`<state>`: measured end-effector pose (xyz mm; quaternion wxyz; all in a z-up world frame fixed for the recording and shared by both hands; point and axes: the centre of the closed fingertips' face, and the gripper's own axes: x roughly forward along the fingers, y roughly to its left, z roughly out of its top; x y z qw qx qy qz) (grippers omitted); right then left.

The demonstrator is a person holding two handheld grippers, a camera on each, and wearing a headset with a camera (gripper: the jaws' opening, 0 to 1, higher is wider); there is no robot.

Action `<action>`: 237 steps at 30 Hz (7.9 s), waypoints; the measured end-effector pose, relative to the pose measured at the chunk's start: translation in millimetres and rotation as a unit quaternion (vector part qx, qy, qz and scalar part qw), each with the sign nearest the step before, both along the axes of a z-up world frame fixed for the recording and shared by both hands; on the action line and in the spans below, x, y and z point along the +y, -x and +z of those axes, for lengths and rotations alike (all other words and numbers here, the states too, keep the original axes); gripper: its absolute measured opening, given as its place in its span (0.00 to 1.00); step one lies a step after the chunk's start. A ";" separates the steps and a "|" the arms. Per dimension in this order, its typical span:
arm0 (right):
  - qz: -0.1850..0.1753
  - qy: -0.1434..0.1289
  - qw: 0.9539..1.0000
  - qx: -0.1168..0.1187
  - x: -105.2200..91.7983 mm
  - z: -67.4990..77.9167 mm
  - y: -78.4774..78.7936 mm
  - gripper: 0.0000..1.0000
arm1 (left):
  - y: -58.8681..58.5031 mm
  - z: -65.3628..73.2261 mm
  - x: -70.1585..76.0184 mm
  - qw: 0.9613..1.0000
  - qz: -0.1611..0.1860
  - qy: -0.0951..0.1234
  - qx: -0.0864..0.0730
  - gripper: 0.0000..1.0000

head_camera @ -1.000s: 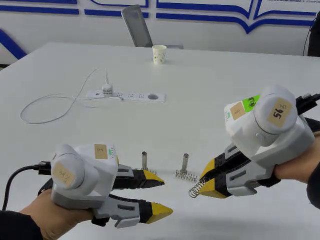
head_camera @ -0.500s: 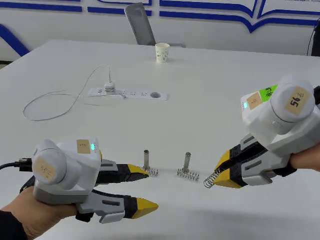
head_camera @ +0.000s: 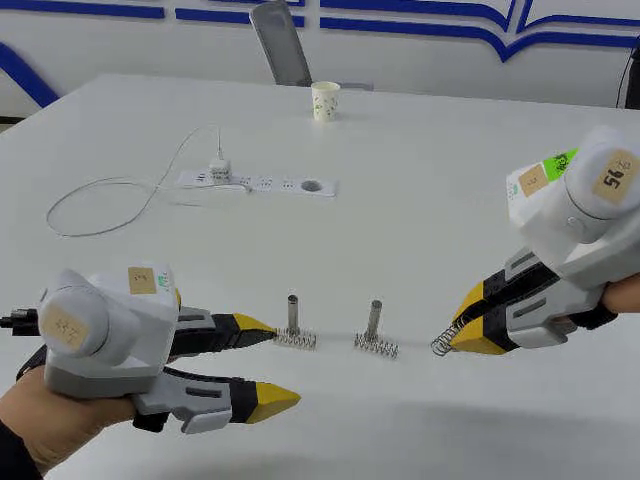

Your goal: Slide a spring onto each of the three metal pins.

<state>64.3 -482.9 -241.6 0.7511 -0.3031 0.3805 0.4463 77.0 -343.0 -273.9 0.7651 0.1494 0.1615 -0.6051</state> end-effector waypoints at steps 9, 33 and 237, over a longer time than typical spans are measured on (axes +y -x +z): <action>-0.014 0.019 1.000 -0.001 -20.2 4.3 -10.1 0.12 | 0.1 0.8 4.7 1.000 0.014 0.003 0.001 0.44; -0.034 0.069 0.997 0.024 -53.7 -10.0 -48.4 0.12 | 0.5 -1.5 4.1 1.000 0.021 0.006 0.006 0.45; 0.034 0.051 0.996 0.068 37.9 -71.6 -24.7 0.11 | 0.8 -1.2 -10.8 1.000 -0.003 -0.008 0.008 0.40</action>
